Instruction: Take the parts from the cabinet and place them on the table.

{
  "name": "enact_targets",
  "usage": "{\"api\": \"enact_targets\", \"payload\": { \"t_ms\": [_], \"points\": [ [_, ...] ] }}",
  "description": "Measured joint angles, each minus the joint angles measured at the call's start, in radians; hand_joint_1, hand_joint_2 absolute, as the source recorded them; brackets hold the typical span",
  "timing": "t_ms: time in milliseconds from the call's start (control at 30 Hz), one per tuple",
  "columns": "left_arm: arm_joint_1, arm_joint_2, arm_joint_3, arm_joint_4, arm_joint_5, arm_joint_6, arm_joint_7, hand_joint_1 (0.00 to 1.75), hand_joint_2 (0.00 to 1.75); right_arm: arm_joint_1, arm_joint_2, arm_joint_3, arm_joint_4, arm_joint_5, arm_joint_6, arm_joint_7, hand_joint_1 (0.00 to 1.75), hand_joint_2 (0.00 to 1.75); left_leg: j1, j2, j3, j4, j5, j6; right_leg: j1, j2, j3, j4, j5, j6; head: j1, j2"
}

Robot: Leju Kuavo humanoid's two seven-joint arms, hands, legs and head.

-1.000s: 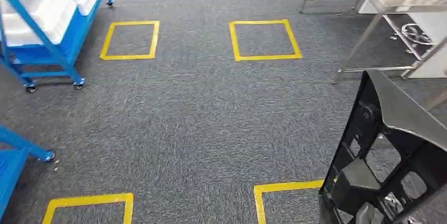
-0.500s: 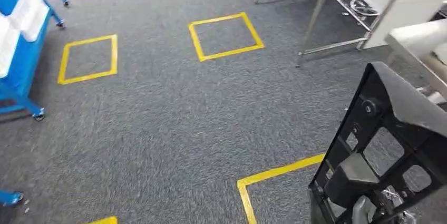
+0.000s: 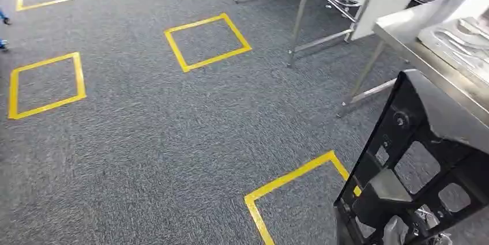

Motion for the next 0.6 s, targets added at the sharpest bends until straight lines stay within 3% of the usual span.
{"api": "enact_targets", "payload": {
  "t_ms": [33,67,100,133,167,200,333,367,400,433,467,500,533,567,600],
  "points": [
    [0.001,0.000,0.000,0.000,0.000,0.001,0.000,0.00,0.00,0.001,0.000,0.000,0.002,0.000,0.000,-0.002,1.75,1.75,0.000,0.015,0.000,0.000,-0.002,0.000,-0.003,-0.001,-0.024,0.042,-0.005,0.002,0.000,0.000],
    [0.001,0.000,0.000,0.000,0.000,0.002,0.000,0.00,0.00,0.001,0.000,0.000,0.005,0.000,0.000,-0.003,1.75,1.75,0.000,0.027,0.002,0.000,-0.004,-0.001,-0.004,-0.004,-0.024,0.037,0.012,0.004,0.000,0.000],
    [0.000,0.000,0.000,0.000,0.000,0.002,-0.001,0.00,0.00,0.001,0.000,0.000,0.006,0.000,0.000,-0.005,1.75,1.75,0.000,0.040,0.005,0.000,-0.007,-0.003,-0.005,-0.009,-0.001,-0.015,0.050,0.004,0.000,0.000],
    [-0.001,0.000,0.000,0.000,0.000,0.002,-0.002,0.00,0.00,0.001,0.000,0.000,0.006,0.000,0.000,-0.006,1.75,1.75,0.000,0.051,0.009,0.000,-0.010,-0.004,-0.004,-0.019,0.043,-0.098,0.094,0.001,0.000,0.000],
    [-0.003,0.000,0.000,0.000,0.000,0.002,-0.002,0.00,0.00,0.001,0.000,0.000,0.006,0.000,0.001,-0.006,1.75,1.75,0.000,0.062,0.016,0.000,-0.014,-0.008,0.000,-0.049,0.101,-0.204,0.139,-0.006,0.000,0.000],
    [-0.002,0.000,0.000,0.000,0.000,0.002,-0.002,0.00,0.00,-0.001,0.000,0.000,0.006,0.000,0.000,-0.007,1.75,1.75,-0.002,0.072,0.021,-0.001,-0.018,-0.013,0.013,-0.102,0.128,-0.259,0.132,-0.014,-0.001,0.000],
    [-0.010,0.000,-0.001,0.000,0.000,0.002,-0.003,0.00,0.00,0.003,0.000,-0.001,0.005,-0.001,0.001,-0.007,1.75,1.75,-0.002,0.111,0.038,-0.011,-0.024,-0.033,0.021,-0.053,0.125,-0.266,0.138,-0.031,0.000,0.000],
    [-0.012,0.000,-0.002,0.000,0.000,0.002,-0.004,0.00,0.00,0.004,0.000,-0.001,0.006,-0.001,0.001,-0.007,1.75,1.75,-0.005,0.107,0.039,-0.008,-0.032,-0.042,0.005,-0.038,0.139,-0.285,0.149,-0.041,-0.002,0.000],
    [-0.012,0.002,-0.002,0.000,0.000,0.002,-0.005,0.00,0.00,0.006,0.000,-0.002,0.005,-0.002,0.002,-0.010,1.75,1.75,-0.001,0.051,0.037,0.016,-0.048,-0.044,0.005,-0.032,0.144,-0.292,0.151,-0.043,-0.003,0.000],
    [-0.012,0.000,-0.002,0.002,-0.001,0.001,-0.006,0.00,0.00,0.001,0.000,-0.002,0.006,-0.002,0.002,-0.008,1.75,1.75,0.000,0.013,0.010,0.077,-0.086,-0.044,0.003,-0.022,0.145,-0.292,0.152,-0.049,-0.007,0.000],
    [-0.009,0.000,-0.002,0.002,0.000,0.001,-0.006,0.00,0.00,-0.001,0.000,-0.002,0.006,-0.002,0.002,-0.007,1.75,1.75,0.001,-0.004,-0.029,0.159,-0.128,-0.045,0.003,-0.008,0.144,-0.292,0.150,-0.051,-0.007,0.000],
    [-0.005,0.001,-0.002,0.002,0.000,0.002,-0.006,0.00,0.00,0.000,0.000,-0.002,0.006,-0.002,0.003,-0.007,1.75,1.75,0.001,-0.010,-0.069,0.236,-0.159,-0.046,0.004,0.005,0.145,-0.292,0.149,-0.053,-0.007,0.000],
    [-0.003,0.001,-0.002,0.002,0.000,0.002,-0.006,0.00,0.00,0.000,0.000,-0.002,0.006,-0.002,0.003,-0.008,1.75,1.75,0.001,-0.011,-0.099,0.290,-0.171,-0.048,0.005,0.020,0.145,-0.290,0.149,-0.054,-0.007,0.000],
    [-0.001,0.002,-0.002,0.002,0.000,0.002,-0.006,0.00,0.00,0.001,0.000,-0.002,0.007,-0.001,0.003,-0.008,1.75,1.75,0.001,-0.011,-0.108,0.299,-0.156,-0.048,0.005,0.036,0.146,-0.288,0.149,-0.053,-0.008,0.000],
    [-0.002,0.002,-0.002,0.002,0.000,0.002,-0.006,0.00,0.00,0.002,0.000,-0.002,0.008,-0.001,0.003,-0.008,1.75,1.75,0.001,-0.012,-0.096,0.256,-0.115,-0.047,0.004,0.054,0.147,-0.285,0.147,-0.051,-0.009,0.000]
  ]
}}
